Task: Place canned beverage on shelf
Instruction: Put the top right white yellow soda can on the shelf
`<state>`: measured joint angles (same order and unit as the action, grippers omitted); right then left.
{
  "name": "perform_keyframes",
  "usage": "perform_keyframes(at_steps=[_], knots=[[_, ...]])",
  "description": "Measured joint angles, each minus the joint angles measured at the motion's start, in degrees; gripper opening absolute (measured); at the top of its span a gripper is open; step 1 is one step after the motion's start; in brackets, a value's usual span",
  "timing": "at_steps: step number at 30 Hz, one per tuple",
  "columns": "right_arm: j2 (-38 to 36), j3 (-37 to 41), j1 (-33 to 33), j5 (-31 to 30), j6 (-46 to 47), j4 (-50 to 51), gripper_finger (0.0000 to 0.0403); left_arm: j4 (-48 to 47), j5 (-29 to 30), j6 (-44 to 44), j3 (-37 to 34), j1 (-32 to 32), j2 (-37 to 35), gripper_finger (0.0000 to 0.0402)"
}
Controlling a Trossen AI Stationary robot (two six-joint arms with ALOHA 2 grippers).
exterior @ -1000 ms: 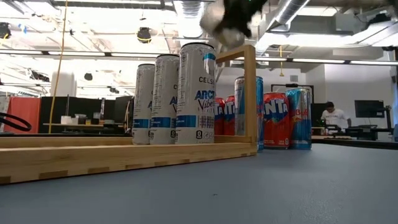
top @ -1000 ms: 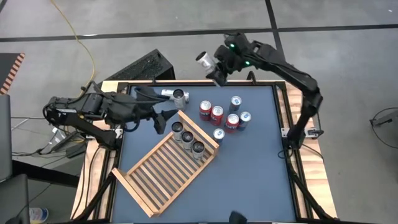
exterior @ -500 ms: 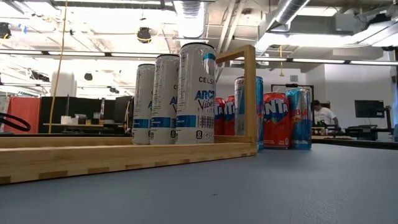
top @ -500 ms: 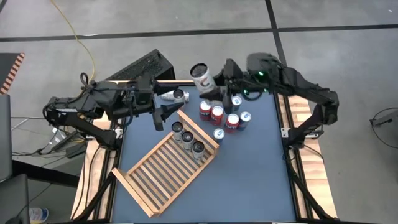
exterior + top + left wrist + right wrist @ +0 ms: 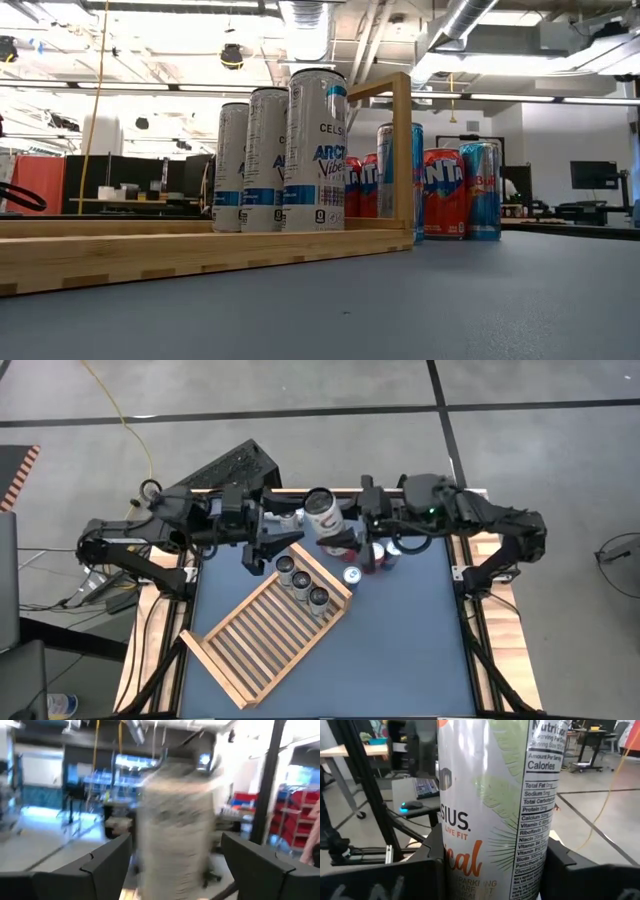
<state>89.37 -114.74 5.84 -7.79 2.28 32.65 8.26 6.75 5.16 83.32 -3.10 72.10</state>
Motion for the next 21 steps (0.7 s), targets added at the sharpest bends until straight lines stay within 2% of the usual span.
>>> perform_keyframes(at_steps=[9,12,21], knots=[[1.0,-0.07,0.79,0.01,-1.22,-2.05,0.017,-3.89,-2.77,1.96,-0.19,1.47,0.15,0.0298],[1.02,-0.07,0.77,0.12,-1.29,-1.55,0.017,-2.83,-6.17,2.0,-0.19,1.61,0.2,0.0303],[1.08,-0.04,0.79,0.26,-1.38,-2.3,0.017,0.34,-7.24,-1.03,-0.08,1.61,1.34,0.0305]])
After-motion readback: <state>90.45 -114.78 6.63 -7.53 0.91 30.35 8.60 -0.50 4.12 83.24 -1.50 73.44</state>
